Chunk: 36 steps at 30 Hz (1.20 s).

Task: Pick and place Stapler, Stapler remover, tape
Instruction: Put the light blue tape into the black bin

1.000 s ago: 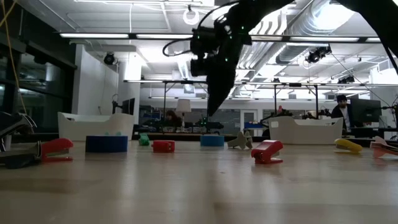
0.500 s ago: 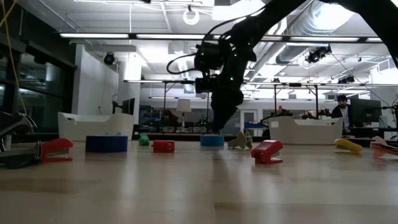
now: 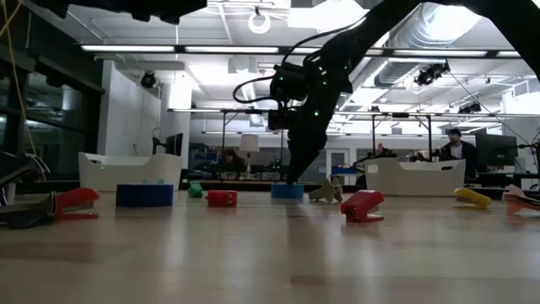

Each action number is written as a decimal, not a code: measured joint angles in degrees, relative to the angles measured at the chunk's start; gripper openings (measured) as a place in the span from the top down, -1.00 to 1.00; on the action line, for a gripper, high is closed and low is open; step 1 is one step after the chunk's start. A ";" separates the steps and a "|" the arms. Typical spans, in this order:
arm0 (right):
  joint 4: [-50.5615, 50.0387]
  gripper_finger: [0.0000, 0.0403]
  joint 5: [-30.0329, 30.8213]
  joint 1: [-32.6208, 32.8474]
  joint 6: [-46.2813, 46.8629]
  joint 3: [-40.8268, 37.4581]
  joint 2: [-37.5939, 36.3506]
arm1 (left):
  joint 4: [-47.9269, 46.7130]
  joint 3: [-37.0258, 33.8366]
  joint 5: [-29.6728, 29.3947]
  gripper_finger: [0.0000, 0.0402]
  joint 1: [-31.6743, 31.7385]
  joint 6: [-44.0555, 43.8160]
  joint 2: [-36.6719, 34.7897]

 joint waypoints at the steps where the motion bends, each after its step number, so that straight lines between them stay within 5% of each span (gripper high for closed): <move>1: -0.07 -0.25 0.39 0.20 -0.05 0.13 0.00 | -0.32 -0.42 -0.10 0.55 -0.02 0.00 -0.38; 18: -6.22 -0.25 1.74 3.13 0.33 4.90 -0.13 | -0.33 -1.31 -0.66 0.55 0.00 1.49 -0.80; 36: 3.88 -0.25 2.24 3.16 0.88 -2.81 0.09 | -0.33 -1.25 -0.72 0.55 -0.02 1.05 -0.78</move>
